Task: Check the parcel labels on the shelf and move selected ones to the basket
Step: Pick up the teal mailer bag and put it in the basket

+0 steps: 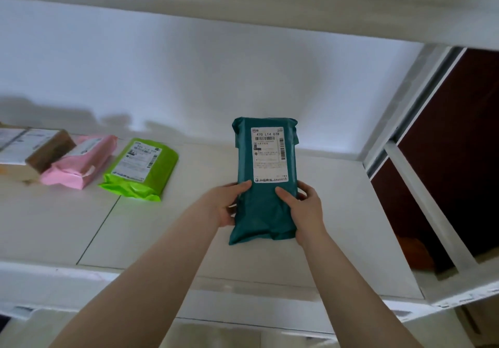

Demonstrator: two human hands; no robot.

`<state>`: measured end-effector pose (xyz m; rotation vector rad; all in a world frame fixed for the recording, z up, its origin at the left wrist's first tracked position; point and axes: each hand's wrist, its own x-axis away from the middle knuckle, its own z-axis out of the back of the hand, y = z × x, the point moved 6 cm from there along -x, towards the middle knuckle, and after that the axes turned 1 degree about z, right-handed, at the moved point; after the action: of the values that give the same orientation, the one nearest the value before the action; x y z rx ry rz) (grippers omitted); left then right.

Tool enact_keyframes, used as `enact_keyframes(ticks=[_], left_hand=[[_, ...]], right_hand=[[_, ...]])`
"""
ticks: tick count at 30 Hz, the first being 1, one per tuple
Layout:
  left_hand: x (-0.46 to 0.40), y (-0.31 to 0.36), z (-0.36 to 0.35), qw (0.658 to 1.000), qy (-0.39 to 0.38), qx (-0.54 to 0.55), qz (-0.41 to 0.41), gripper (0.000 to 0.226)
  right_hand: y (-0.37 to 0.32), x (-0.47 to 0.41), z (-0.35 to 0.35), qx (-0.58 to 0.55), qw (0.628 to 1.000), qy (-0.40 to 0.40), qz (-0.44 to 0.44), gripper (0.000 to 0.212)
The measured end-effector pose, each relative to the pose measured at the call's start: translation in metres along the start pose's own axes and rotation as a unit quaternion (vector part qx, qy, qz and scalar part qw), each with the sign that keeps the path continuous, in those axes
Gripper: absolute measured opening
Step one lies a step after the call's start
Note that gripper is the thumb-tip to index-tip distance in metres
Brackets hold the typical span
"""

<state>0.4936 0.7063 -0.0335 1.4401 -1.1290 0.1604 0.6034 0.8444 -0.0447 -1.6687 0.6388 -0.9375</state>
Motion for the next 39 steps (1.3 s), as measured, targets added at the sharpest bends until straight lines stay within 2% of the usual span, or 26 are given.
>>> enact_keyframes(ticks=[8, 15, 18, 20, 23, 24, 26, 27, 29, 31, 32, 39], left_hand=[[0.025, -0.001, 0.045, 0.999, -0.008, 0.049, -0.010, 0.010], [0.062, -0.005, 0.103, 0.997, -0.009, 0.075, -0.029, 0.022], [0.076, -0.007, 0.131, 0.994, -0.005, 0.089, -0.064, 0.025], [0.084, -0.011, 0.147, 0.990, -0.004, 0.106, -0.089, 0.036], [0.097, -0.019, 0.160, 0.984, -0.004, 0.128, -0.122, 0.039], [0.100, -0.022, 0.161, 0.982, -0.002, 0.132, -0.133, 0.039], [0.108, -0.032, 0.157, 0.978, 0.002, 0.140, -0.154, 0.039], [0.111, -0.038, 0.152, 0.977, 0.001, 0.142, -0.159, 0.040], [0.118, -0.052, 0.138, 0.977, -0.013, 0.138, -0.163, 0.042], [0.127, -0.068, 0.119, 0.980, -0.035, 0.118, -0.157, 0.043], [0.132, -0.077, 0.108, 0.982, -0.050, 0.102, -0.150, 0.042], [0.175, -0.142, 0.032, 0.986, -0.159, 0.007, -0.056, 0.038]], right_hand=[[0.007, 0.044, -0.039, -0.004, 1.000, 0.003, 0.004, 0.066], [0.021, 0.100, -0.091, 0.003, 1.000, 0.001, 0.018, 0.066], [0.028, 0.125, -0.114, 0.026, 0.999, 0.000, 0.032, 0.066], [0.032, 0.142, -0.123, 0.075, 0.995, 0.037, 0.044, 0.070], [0.042, 0.170, -0.123, 0.181, 0.971, 0.156, 0.014, 0.090], [0.047, 0.181, -0.121, 0.170, 0.968, 0.183, -0.008, 0.096], [0.059, 0.203, -0.119, 0.066, 0.979, 0.184, -0.064, 0.103], [0.063, 0.216, -0.119, -0.003, 0.982, 0.165, -0.093, 0.100], [0.066, 0.236, -0.119, -0.119, 0.978, 0.115, -0.128, 0.076], [0.064, 0.250, -0.109, -0.185, 0.971, 0.105, -0.112, 0.056], [0.061, 0.254, -0.099, -0.212, 0.966, 0.115, -0.093, 0.052], [0.058, 0.288, -0.004, -0.356, 0.914, 0.191, 0.026, 0.053]])
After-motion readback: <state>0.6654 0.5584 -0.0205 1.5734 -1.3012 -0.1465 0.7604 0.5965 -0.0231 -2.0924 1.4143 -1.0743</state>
